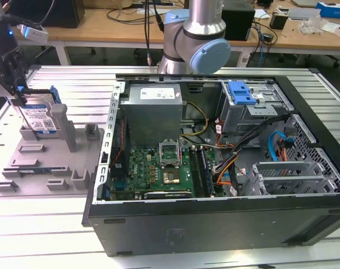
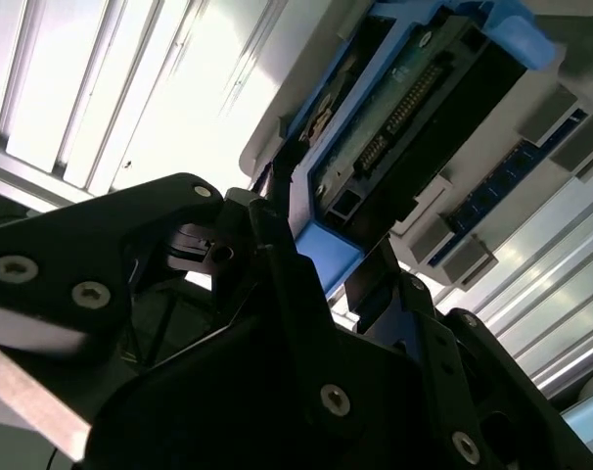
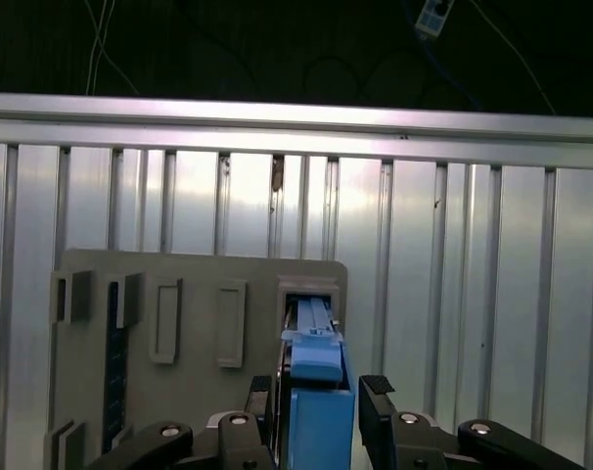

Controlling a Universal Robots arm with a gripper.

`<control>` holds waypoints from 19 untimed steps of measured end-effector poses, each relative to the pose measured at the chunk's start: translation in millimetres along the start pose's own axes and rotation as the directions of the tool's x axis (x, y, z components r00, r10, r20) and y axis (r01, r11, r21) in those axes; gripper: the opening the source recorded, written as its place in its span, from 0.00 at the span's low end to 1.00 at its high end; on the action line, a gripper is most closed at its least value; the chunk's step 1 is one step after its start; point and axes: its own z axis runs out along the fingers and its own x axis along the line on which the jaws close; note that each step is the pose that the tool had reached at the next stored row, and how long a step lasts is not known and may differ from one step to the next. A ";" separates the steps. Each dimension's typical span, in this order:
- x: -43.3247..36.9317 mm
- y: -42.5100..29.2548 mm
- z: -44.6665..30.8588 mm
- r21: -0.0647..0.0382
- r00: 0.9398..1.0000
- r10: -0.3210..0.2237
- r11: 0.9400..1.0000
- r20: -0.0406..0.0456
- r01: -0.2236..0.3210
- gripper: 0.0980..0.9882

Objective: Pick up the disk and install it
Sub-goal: 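Pick up the disk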

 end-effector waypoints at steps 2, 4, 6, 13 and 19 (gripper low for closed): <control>0.0 0.2 0.3 0.000 1.000 0.001 1.000 0.000 -0.001 0.43; 0.0 0.3 0.4 0.000 1.000 0.002 1.000 0.000 -0.002 0.42; -0.1 0.3 0.8 0.000 1.000 0.003 1.000 0.000 -0.003 0.33; 0.4 0.2 2.0 0.000 1.000 0.005 1.000 0.001 -0.005 0.33; 3.4 0.5 2.1 0.000 1.000 0.006 1.000 0.001 -0.006 0.33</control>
